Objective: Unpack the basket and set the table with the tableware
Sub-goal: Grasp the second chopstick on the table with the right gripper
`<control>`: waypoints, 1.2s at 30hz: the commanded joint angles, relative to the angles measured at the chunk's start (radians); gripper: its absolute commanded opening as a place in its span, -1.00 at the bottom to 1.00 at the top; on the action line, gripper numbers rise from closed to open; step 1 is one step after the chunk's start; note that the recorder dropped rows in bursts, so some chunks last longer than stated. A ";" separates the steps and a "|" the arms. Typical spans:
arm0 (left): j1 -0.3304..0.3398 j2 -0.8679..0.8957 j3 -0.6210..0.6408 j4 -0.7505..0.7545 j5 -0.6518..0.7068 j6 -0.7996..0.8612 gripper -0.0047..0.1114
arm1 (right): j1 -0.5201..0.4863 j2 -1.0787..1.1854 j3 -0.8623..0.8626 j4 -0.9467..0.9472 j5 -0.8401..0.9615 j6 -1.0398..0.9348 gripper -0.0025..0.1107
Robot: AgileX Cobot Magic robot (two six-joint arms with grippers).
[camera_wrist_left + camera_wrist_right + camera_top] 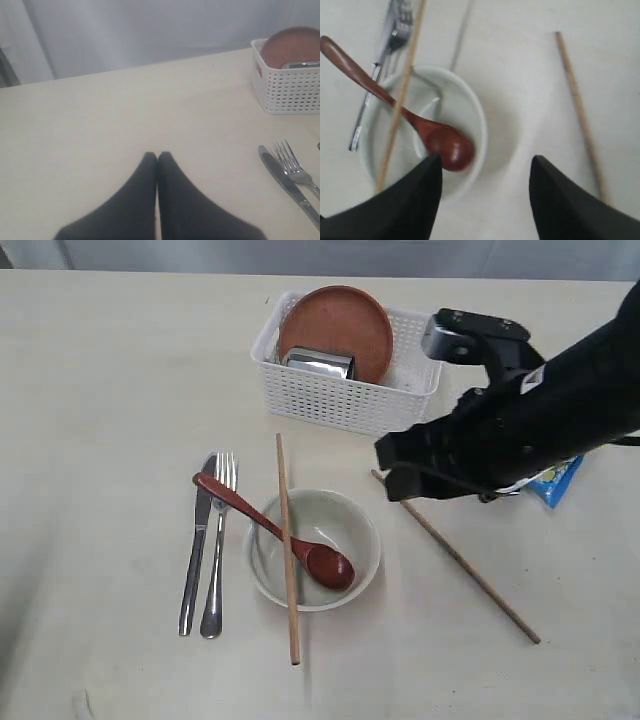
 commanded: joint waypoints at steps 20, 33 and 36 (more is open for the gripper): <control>0.002 -0.003 0.002 -0.002 -0.008 0.000 -0.92 | -0.005 0.301 0.005 -0.528 0.014 0.026 -0.14; 0.002 -0.003 0.002 -0.002 -0.008 0.000 -0.92 | 0.030 0.412 0.005 -0.507 -0.023 0.026 -0.14; 0.002 -0.003 0.002 -0.002 -0.008 0.000 -0.92 | 0.030 0.429 0.005 -0.507 -0.016 0.026 -0.30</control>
